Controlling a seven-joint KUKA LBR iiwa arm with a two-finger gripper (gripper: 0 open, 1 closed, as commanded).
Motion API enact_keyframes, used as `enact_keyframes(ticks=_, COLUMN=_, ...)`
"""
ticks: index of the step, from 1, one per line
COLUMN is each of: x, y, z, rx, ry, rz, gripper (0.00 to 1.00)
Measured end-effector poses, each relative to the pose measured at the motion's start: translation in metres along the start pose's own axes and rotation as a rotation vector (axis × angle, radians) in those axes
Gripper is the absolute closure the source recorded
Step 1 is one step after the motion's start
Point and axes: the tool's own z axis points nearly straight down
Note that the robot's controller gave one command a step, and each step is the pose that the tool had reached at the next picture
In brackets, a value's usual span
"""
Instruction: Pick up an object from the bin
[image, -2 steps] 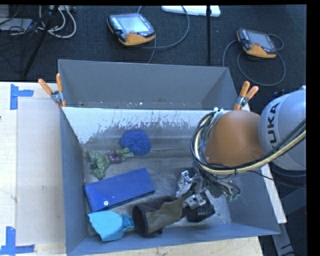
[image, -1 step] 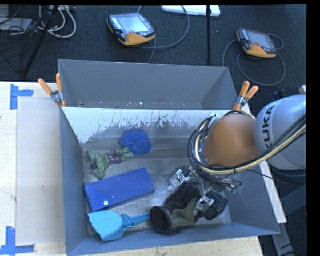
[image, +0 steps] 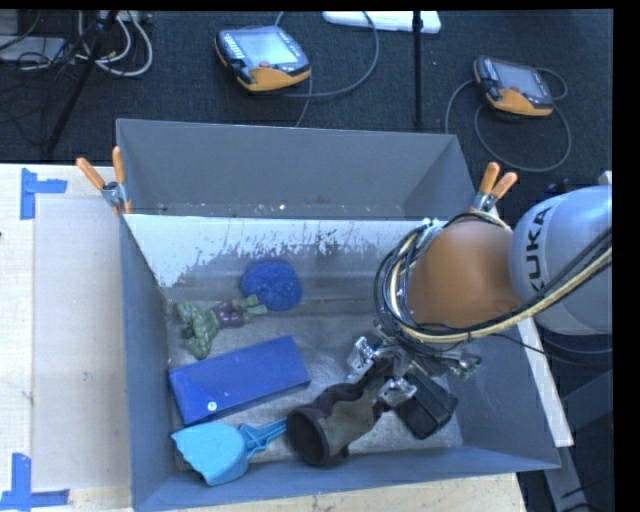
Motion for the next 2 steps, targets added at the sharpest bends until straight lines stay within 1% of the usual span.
enact_keyframes(ticks=1, x=0.0, y=0.0, z=0.0, rx=0.0, ry=0.0, rz=0.001, gripper=1.0)
enact_keyframes(ticks=2, x=0.006, y=-0.013, z=-0.125, rx=-0.009, ry=0.025, rz=-0.022, gripper=1.0)
